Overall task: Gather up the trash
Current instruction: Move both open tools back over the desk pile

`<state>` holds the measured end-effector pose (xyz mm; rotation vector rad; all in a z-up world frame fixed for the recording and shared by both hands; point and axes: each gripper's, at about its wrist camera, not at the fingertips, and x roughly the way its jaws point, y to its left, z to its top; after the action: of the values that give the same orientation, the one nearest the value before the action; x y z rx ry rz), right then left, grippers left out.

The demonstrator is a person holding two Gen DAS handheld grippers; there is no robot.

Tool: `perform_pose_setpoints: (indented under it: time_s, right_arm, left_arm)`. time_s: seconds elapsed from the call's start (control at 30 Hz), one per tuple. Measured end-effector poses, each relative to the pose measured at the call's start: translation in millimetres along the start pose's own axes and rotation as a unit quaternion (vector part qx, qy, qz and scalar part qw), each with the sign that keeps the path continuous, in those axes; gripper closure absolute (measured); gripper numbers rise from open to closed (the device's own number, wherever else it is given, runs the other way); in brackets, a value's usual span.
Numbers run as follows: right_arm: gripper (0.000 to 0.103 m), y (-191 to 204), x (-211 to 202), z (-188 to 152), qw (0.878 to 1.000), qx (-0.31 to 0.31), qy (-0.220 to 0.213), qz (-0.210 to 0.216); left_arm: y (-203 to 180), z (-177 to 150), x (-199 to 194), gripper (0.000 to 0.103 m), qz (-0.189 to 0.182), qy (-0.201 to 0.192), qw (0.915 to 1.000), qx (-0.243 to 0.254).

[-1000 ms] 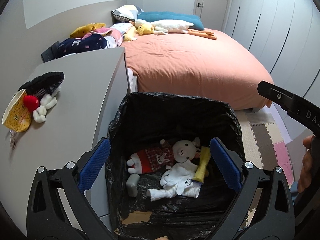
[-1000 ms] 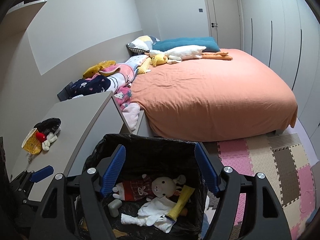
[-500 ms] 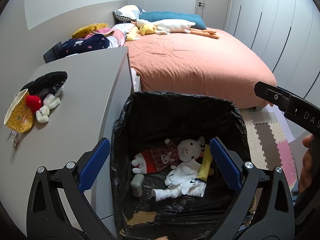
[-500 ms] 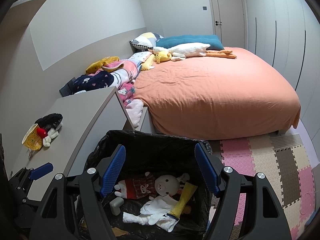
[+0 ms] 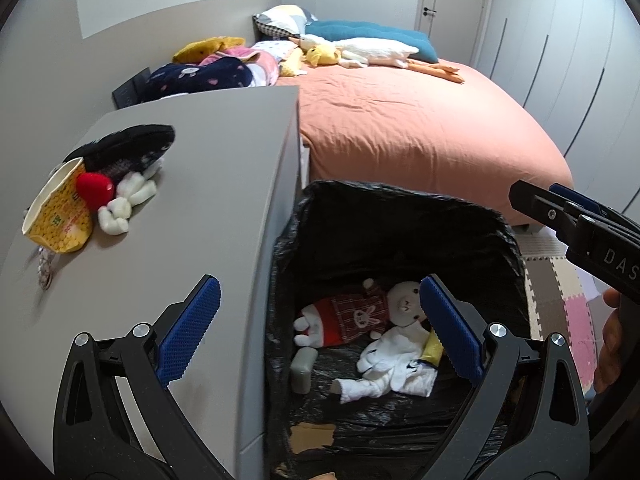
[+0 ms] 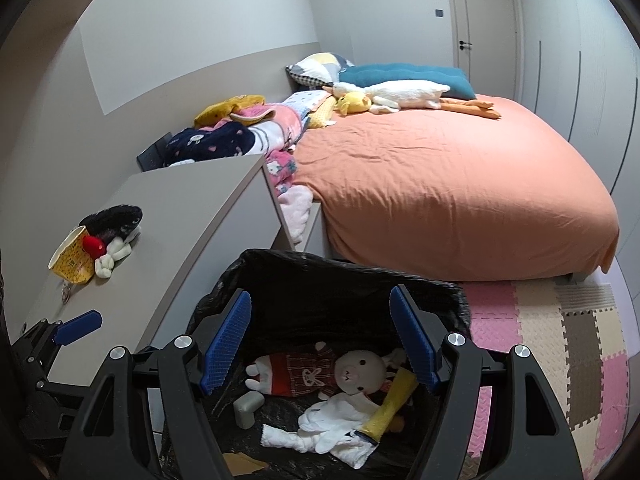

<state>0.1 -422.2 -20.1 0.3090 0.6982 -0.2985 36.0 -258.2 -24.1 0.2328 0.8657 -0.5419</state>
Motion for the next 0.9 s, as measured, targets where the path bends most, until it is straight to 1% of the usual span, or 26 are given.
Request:
perform_pose_setpoints:
  time_s: [0.5, 0.7, 0.9]
  right_arm:
    - [0.030, 64, 35, 9, 0.998, -0.034, 0.027, 0.041]
    - [0.030, 98, 51, 10, 0.996, -0.056, 0.041, 0.060]
    - [0.030, 133, 65, 11, 0.993, -0.076, 0.053, 0.077]
  left_arm:
    - [70, -1, -8, 0.007, 0.044, 0.007, 0.9981, -0.043]
    - [103, -7, -12, 0.007, 0.066, 0.010, 0.9957, -0.064]
    - [136, -17, -17, 0.007, 0.079, 0.013, 0.9928, -0.090]
